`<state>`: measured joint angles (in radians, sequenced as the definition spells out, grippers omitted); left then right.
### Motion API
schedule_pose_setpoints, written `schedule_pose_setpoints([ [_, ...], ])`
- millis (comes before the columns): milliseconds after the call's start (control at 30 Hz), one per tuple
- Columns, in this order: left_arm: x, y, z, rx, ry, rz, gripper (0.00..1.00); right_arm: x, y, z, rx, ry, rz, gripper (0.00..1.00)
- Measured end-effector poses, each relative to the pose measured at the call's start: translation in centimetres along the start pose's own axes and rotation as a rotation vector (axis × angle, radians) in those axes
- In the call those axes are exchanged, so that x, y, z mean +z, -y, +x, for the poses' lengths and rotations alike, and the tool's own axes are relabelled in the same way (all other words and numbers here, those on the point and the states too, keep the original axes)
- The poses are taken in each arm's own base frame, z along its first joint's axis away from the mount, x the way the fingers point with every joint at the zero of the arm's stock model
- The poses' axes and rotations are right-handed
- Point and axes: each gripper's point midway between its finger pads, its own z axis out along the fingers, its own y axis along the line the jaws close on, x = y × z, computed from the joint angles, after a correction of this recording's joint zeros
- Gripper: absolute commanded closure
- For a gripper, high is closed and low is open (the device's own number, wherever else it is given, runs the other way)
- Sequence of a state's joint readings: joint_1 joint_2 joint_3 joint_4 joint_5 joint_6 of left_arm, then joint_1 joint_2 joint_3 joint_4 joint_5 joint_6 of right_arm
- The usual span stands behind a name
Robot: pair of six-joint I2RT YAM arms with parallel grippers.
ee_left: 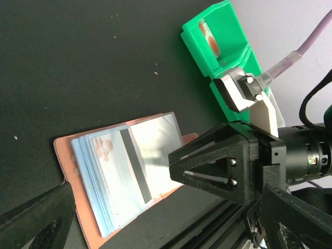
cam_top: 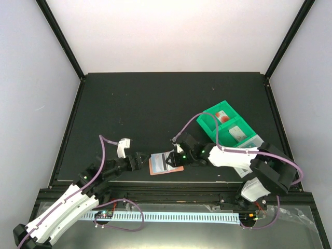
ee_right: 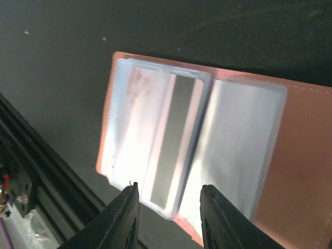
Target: Take the credit cards out of the card holder
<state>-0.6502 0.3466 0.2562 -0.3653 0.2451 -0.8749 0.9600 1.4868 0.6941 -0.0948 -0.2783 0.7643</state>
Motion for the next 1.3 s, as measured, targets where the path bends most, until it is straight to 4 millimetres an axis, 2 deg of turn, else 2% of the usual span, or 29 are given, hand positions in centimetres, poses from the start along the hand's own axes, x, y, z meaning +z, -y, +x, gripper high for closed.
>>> schedule_pose_setpoints([
  [367,0.3,-0.4,0.7,-0.035,-0.025,0.002,0.01,1.6,1.4,0.8,0.013,-0.035,0.045,0.69],
  [633,0.7,-0.6,1.2,-0.069,-0.035,0.021,0.01,2.5,1.1,0.0,0.011,-0.029,0.043,0.72],
  [1167,1.0,-0.3,1.4,-0.091,-0.045,0.057,0.01,3.5,1.6,-0.2,0.017,-0.017,0.05,0.79],
  [1300,1.6,-1.0,2.2,-0.117,-0.064,0.052,0.01,3.5,1.7,-0.1,0.021,-0.015,0.049,0.82],
])
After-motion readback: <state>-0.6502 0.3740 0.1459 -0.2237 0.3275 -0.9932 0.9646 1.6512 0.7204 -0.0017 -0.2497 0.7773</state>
